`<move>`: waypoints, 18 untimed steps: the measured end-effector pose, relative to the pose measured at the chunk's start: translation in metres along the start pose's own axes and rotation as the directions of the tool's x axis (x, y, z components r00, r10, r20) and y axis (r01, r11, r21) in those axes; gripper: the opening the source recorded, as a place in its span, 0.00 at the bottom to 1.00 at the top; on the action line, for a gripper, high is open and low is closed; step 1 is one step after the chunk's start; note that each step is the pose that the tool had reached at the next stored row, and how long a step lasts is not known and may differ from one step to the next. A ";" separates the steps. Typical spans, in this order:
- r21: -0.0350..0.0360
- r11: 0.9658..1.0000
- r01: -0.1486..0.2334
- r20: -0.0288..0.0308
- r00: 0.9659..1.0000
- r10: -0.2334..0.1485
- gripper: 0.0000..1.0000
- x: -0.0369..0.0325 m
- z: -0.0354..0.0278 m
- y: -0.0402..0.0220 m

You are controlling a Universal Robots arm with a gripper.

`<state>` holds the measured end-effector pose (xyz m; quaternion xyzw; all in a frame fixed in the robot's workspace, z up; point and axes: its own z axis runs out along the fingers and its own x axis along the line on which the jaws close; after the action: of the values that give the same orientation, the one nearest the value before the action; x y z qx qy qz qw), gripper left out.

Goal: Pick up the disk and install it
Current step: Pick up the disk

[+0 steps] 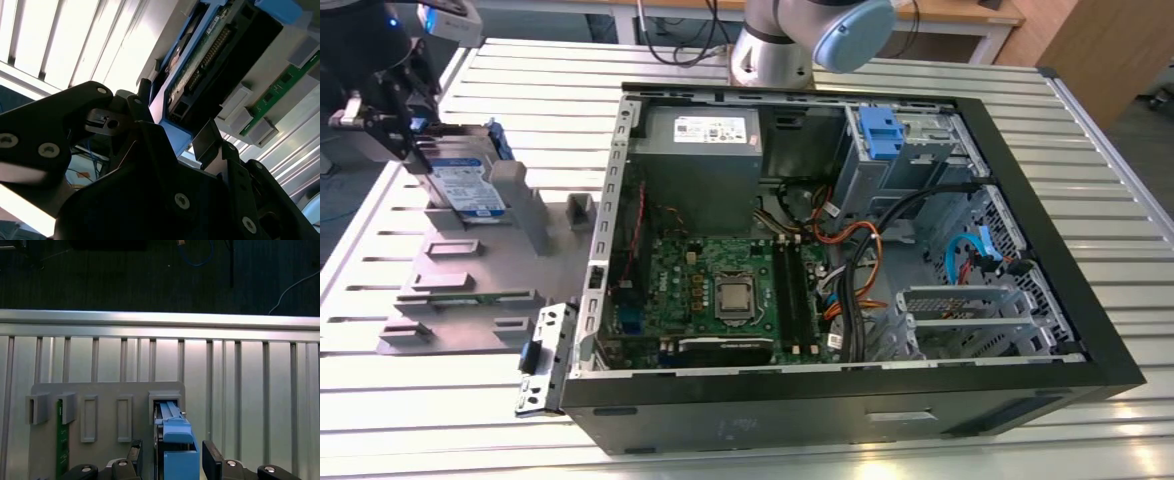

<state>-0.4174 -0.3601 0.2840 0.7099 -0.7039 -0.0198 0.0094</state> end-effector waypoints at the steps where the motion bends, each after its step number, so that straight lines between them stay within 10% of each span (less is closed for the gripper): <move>1: 0.000 1.000 0.001 0.000 1.000 -0.001 0.59 0.0000 0.0007 0.0000; 16: 0.000 1.000 0.004 0.000 1.000 -0.004 0.57 0.0000 0.0032 -0.0001; 18: 0.000 1.000 0.004 0.000 1.000 -0.004 0.45 0.0000 0.0032 -0.0001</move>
<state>-0.4175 -0.3601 0.2808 0.7114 -0.7024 -0.0198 0.0095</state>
